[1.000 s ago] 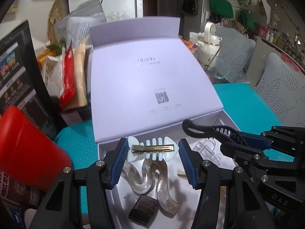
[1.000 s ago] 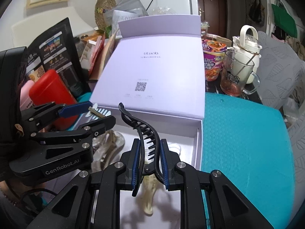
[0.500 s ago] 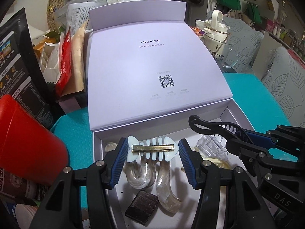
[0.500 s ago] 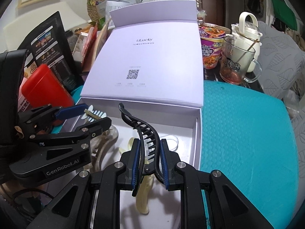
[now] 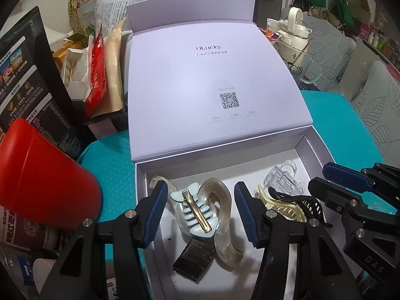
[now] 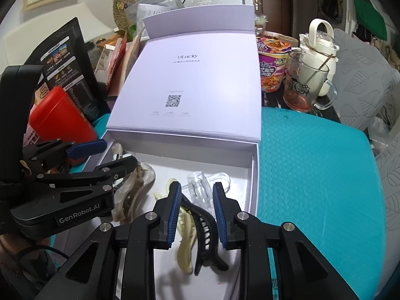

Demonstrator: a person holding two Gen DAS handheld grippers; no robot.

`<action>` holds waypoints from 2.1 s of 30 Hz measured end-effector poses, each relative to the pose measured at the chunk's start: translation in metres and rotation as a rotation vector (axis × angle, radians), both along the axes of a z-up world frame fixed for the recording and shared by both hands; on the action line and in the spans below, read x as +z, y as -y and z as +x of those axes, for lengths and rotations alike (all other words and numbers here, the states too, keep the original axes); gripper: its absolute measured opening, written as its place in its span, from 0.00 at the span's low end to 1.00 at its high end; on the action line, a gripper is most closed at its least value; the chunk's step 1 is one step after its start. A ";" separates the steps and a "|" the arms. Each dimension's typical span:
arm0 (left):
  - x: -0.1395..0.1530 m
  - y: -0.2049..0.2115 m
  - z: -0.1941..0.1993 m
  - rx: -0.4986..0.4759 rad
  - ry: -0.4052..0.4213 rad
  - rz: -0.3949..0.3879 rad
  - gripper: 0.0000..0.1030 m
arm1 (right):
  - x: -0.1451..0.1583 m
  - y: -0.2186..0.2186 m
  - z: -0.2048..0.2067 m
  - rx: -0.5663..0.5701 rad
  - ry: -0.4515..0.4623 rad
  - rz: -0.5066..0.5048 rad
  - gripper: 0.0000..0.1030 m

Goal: Organize rigid objects
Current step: 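Lower both clips into the box and open both grippers to release them, then withdraw both grippers from the box toward the lollipop and red fan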

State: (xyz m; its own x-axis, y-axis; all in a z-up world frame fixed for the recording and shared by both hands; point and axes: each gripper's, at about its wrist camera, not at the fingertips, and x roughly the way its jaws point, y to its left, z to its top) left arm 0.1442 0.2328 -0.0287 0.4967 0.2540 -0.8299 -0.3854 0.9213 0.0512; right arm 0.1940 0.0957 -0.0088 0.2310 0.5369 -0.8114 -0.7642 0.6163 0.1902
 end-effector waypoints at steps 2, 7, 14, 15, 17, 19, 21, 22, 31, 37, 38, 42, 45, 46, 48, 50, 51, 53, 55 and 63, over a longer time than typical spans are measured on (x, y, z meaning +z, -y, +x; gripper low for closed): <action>0.004 0.000 -0.003 0.000 0.004 0.002 0.53 | 0.002 0.001 0.000 -0.002 0.000 0.004 0.25; 0.014 0.001 -0.010 -0.001 0.029 -0.001 0.53 | 0.009 0.005 -0.003 0.001 0.014 0.021 0.25; 0.025 0.008 -0.016 -0.005 0.063 -0.014 0.53 | 0.024 0.013 -0.013 0.008 0.041 0.042 0.25; 0.026 0.008 -0.018 -0.005 0.067 -0.016 0.53 | 0.025 0.014 -0.014 0.005 0.041 0.043 0.25; 0.030 0.011 -0.022 -0.007 0.076 -0.017 0.53 | 0.029 0.018 -0.018 0.002 0.044 0.042 0.25; 0.034 0.014 -0.026 -0.006 0.082 -0.015 0.53 | 0.034 0.023 -0.022 -0.003 0.052 0.040 0.25; 0.040 0.020 -0.032 -0.010 0.088 -0.013 0.53 | 0.040 0.029 -0.027 -0.008 0.063 0.045 0.25; 0.044 0.024 -0.036 -0.014 0.095 -0.007 0.53 | 0.044 0.033 -0.030 -0.012 0.071 0.051 0.25; 0.085 0.056 -0.074 -0.030 0.168 0.039 0.53 | 0.079 0.068 -0.060 -0.035 0.123 0.099 0.25; 0.108 0.077 -0.099 -0.045 0.212 0.062 0.53 | 0.101 0.098 -0.082 -0.065 0.165 0.126 0.25; 0.112 0.081 -0.103 -0.049 0.219 0.067 0.53 | 0.105 0.104 -0.086 -0.071 0.175 0.129 0.26; 0.121 0.095 -0.118 -0.072 0.246 0.078 0.53 | 0.117 0.123 -0.100 -0.088 0.207 0.142 0.34; 0.125 0.107 -0.127 -0.092 0.255 0.085 0.53 | 0.123 0.137 -0.111 -0.102 0.227 0.146 0.39; 0.125 0.111 -0.129 -0.101 0.257 0.086 0.53 | 0.125 0.142 -0.115 -0.107 0.233 0.147 0.41; 0.125 0.119 -0.134 -0.121 0.257 0.088 0.54 | 0.127 0.151 -0.121 -0.117 0.248 0.145 0.44; 0.123 0.127 -0.138 -0.146 0.254 0.092 0.57 | 0.128 0.159 -0.129 -0.124 0.276 0.131 0.44; 0.121 0.131 -0.140 -0.156 0.254 0.093 0.68 | 0.128 0.162 -0.133 -0.128 0.286 0.127 0.46; 0.119 0.137 -0.144 -0.171 0.269 0.089 0.83 | 0.126 0.171 -0.140 -0.140 0.289 0.122 0.49; 0.116 0.143 -0.148 -0.182 0.283 0.092 0.85 | 0.122 0.179 -0.147 -0.154 0.287 0.111 0.49; 0.096 0.169 -0.152 -0.261 0.237 0.068 0.85 | 0.104 0.209 -0.163 -0.214 0.270 0.093 0.56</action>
